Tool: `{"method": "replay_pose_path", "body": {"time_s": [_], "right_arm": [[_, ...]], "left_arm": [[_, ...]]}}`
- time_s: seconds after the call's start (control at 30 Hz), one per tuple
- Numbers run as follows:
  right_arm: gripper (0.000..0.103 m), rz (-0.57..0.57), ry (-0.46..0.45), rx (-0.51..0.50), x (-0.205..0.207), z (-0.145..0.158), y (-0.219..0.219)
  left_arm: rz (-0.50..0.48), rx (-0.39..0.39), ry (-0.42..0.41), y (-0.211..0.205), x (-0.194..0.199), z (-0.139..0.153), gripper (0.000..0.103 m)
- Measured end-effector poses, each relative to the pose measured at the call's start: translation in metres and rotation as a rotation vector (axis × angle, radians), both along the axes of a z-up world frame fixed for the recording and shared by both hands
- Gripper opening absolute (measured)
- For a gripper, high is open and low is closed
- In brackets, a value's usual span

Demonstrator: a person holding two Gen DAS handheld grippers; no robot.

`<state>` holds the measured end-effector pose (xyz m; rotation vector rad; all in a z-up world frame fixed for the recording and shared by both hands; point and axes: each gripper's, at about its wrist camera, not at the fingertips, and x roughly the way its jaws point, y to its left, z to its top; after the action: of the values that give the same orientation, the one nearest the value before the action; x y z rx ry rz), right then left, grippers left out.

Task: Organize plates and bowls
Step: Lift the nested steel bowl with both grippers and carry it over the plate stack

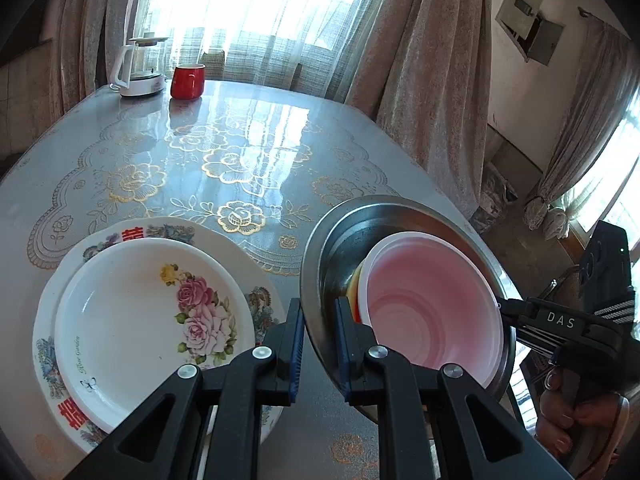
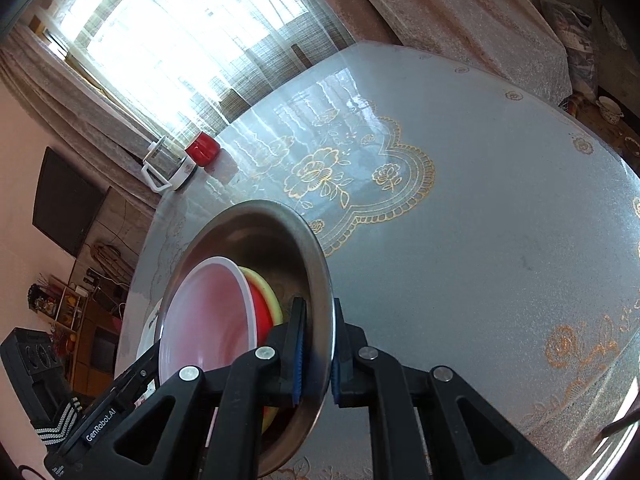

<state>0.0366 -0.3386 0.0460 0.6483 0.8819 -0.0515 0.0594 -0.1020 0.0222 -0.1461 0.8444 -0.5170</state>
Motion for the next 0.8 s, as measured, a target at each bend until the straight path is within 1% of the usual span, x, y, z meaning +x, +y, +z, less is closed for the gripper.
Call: {"method": "replay_pose_path", "body": {"time_s": [0.13,0.37,0.63,0.8], "right_arm": [[0.010,0.055,-0.010,0.011,0.012,0.007,0.019],[0.010,0.169,-0.021,0.033,0.037,0.010,0.062],[0.010,0.286,-0.001,0.070,0.067,-0.003,0.119],[0.011,0.324,0.031,0.093,0.086,-0.017,0.143]], "left_arm": [[0.052,-0.005,-0.018,0.022,-0.003,0.008,0.015],[0.180,-0.011,-0.039,0.072,-0.010,0.014,0.015],[0.321,-0.005,-0.037,0.125,-0.017,0.006,0.015],[0.370,0.011,-0.014,0.145,-0.013,-0.004,0.015]]}}
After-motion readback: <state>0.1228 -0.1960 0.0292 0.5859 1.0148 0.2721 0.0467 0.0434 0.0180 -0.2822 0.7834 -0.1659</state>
